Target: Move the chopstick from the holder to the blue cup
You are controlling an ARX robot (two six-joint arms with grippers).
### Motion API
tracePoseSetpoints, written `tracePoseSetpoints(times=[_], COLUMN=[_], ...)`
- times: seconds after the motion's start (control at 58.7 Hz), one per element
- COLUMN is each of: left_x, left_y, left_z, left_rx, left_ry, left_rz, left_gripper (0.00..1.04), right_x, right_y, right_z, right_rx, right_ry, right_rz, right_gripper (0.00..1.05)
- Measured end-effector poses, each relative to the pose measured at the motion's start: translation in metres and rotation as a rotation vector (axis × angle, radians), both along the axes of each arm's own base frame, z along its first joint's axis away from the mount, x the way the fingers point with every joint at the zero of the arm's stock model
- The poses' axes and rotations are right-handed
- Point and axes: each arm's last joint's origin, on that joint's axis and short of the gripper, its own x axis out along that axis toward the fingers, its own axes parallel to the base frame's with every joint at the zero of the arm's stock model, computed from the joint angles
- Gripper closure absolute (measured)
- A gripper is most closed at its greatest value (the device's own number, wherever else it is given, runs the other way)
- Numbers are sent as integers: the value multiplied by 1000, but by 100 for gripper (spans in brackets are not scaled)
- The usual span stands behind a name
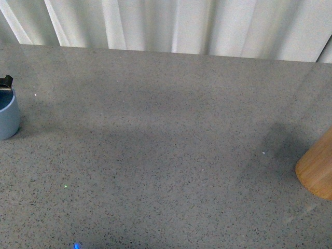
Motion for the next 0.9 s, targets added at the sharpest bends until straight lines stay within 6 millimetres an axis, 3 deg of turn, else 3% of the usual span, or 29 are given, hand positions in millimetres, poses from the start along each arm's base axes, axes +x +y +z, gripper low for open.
tracePoseSetpoints(times=[0.153,0.323,0.494,0.647,0.749,0.902], left_x=[-5,-10,-17,-30,-37,-44], left_y=[-4,-11,-30,-68,-111,-165], left_z=[-6,4,37,73,95,94], left_rx=[-4,5,26,14,-3,3], left_ry=[23,16,-30,-60,-67,-43], left_rz=[-11,-45,-149,-316,-465,-612], left_gripper=[102,101,101,101,101,101], right_x=[0,0,0,0,0,0], right_y=[0,0,0,0,0,0], right_z=[0,0,0,0,0,0], right_rx=[0,0,0,0,0,0], right_ry=[0,0,0,0,0,0], right_rz=[0,0,0,0,0,0], right_gripper=[10,10,10,10,10,10])
